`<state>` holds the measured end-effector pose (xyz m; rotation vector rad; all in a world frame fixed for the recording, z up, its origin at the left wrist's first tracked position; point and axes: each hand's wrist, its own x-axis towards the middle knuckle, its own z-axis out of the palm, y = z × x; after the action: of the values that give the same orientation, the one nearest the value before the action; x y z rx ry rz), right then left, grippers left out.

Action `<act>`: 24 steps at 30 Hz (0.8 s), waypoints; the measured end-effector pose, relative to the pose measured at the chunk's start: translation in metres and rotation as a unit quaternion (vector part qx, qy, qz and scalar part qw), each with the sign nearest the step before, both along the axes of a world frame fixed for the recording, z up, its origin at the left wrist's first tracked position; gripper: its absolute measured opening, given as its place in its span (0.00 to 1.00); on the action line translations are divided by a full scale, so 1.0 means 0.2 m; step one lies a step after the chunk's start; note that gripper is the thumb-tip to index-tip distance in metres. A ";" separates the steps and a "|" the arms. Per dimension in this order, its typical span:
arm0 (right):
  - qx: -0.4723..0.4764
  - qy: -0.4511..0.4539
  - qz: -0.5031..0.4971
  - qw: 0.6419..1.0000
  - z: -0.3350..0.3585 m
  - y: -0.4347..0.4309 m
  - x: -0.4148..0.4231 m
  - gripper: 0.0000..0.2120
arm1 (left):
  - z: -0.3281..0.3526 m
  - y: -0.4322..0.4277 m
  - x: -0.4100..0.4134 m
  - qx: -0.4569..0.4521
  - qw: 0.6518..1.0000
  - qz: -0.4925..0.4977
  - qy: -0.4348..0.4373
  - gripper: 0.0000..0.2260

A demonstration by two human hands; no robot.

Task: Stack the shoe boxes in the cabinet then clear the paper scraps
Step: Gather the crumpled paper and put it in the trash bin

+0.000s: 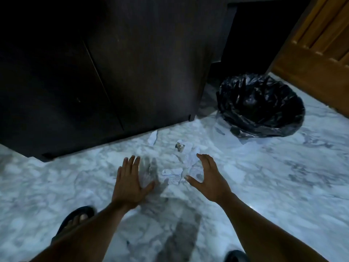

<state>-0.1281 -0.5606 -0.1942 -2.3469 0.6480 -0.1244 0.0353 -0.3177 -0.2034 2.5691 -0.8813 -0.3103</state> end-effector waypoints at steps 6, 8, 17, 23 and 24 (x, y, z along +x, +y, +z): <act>-0.159 0.069 0.161 0.972 -0.14 -0.25 0.24 0.52 | -0.19 -0.12 -0.16 0.039 0.999 0.027 0.022 0.60; -0.200 0.079 0.248 0.945 -0.16 -0.33 0.36 0.51 | -0.20 -0.23 -0.17 0.034 0.999 0.039 0.012 0.62; -0.208 0.153 0.401 0.879 -0.24 -0.39 0.43 0.62 | -0.34 -0.37 -0.08 0.072 0.997 0.035 -0.007 0.46; -0.226 0.042 0.278 0.933 -0.36 -0.18 0.40 0.41 | -0.36 -0.29 0.17 0.029 0.999 -0.009 -0.043 0.40; -0.228 0.023 0.257 0.939 -0.37 -0.16 0.42 0.38 | -0.35 -0.31 0.24 0.025 0.999 -0.020 -0.044 0.40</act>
<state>-0.0450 -0.5931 -0.2682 -2.8931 -0.0035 0.0209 0.0823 -0.3796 -0.2742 2.6317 -0.9681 -0.2363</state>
